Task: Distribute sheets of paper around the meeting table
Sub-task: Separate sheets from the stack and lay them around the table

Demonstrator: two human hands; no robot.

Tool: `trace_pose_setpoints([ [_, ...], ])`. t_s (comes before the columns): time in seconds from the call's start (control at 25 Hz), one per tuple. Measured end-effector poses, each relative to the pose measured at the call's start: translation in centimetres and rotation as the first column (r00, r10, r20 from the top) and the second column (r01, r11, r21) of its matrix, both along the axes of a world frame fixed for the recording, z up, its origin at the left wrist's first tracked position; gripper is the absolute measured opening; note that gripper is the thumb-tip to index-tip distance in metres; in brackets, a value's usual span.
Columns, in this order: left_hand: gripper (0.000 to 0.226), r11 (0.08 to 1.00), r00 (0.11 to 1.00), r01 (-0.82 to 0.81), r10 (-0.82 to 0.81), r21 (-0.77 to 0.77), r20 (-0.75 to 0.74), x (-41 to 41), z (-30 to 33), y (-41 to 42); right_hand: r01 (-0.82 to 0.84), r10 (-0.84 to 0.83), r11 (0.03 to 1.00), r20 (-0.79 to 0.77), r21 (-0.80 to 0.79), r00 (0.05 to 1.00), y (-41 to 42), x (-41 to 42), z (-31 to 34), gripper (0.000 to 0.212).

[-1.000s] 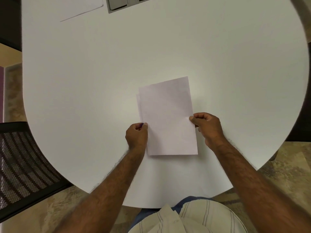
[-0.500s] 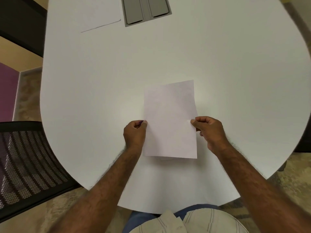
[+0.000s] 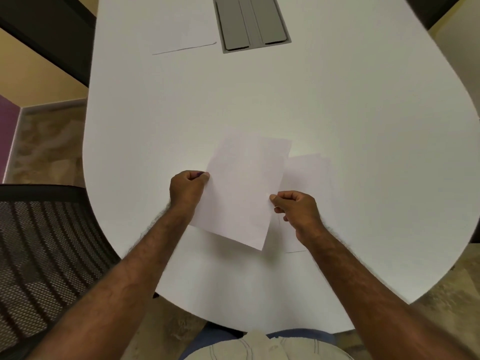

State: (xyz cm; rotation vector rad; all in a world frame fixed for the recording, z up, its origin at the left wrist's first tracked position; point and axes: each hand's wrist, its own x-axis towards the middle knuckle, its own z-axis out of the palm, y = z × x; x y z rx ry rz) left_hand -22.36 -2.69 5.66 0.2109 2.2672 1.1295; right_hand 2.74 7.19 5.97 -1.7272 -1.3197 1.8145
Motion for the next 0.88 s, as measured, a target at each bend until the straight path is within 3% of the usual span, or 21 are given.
trace_pose_setpoints([
  [0.44, 0.012, 0.993, 0.990, 0.113, -0.116, -0.038, -0.082, -15.3, -0.7, -2.2, -0.042, 0.044, 0.998, 0.055, -0.039, 0.998, -3.7, -14.2, -1.5, 0.021],
  [0.64, 0.016, 0.984, 0.976, 0.149, -0.162, -0.093, -0.147, -19.1, -3.0, -1.3, -0.091, 0.095, 0.995, 0.106, -0.041, 0.990, -3.4, -18.2, -3.3, 0.013],
  [0.88, 0.021, 0.973, 0.966, 0.157, -0.187, -0.166, -0.178, -21.2, -6.6, 0.0, -0.145, 0.135, 0.989, 0.207, 0.035, 0.969, -2.6, -21.5, -6.9, 0.026],
])
